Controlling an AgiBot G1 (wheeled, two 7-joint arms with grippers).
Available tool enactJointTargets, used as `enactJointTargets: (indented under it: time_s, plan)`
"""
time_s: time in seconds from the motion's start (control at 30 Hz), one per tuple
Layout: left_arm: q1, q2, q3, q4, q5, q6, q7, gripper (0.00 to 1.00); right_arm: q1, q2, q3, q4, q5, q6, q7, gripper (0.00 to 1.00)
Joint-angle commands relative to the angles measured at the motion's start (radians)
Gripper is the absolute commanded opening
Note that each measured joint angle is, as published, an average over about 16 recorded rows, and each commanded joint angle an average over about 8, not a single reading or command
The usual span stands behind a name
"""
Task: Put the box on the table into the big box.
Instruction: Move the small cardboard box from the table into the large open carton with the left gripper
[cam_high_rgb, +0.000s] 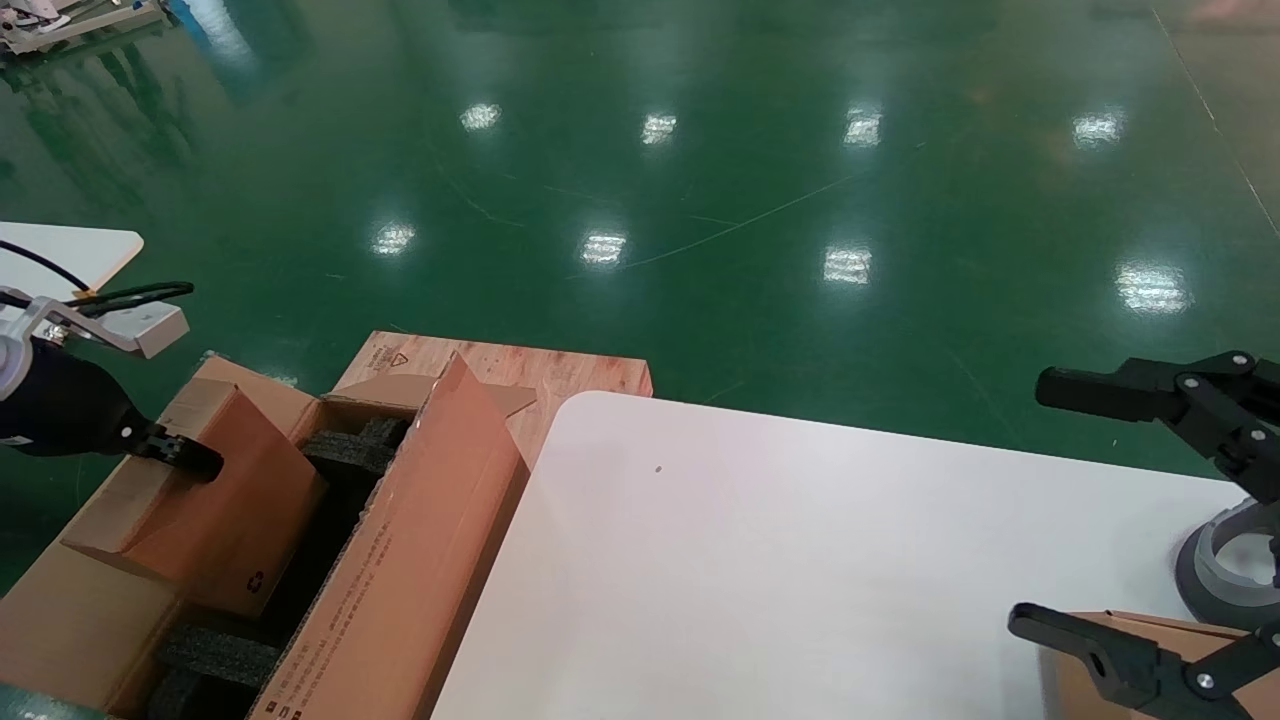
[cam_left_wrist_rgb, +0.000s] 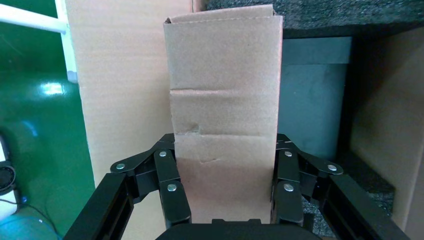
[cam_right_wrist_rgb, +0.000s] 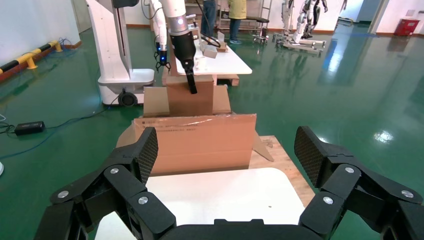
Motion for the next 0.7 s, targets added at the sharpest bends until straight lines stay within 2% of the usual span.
enactJointTargets:
  time_s: [0.03,0.63,0.7]
  plan:
    - [0.009,0.008,0.003,0.011,0.002,-0.003,-0.003,0.0,0.0,0.0,0.0,0.0,0.0,0.0,0.0,1.0]
    - [0.112,0.07,0.013,0.052,0.002,-0.062,-0.048,0.0,0.0,0.0,0.0,0.0,0.0,0.0,0.0,1.0]
    - [0.124,0.076,0.014,0.055,0.004,-0.07,-0.05,0.03,0.0,0.0,0.0,0.0,0.0,0.0,0.0,1.0]
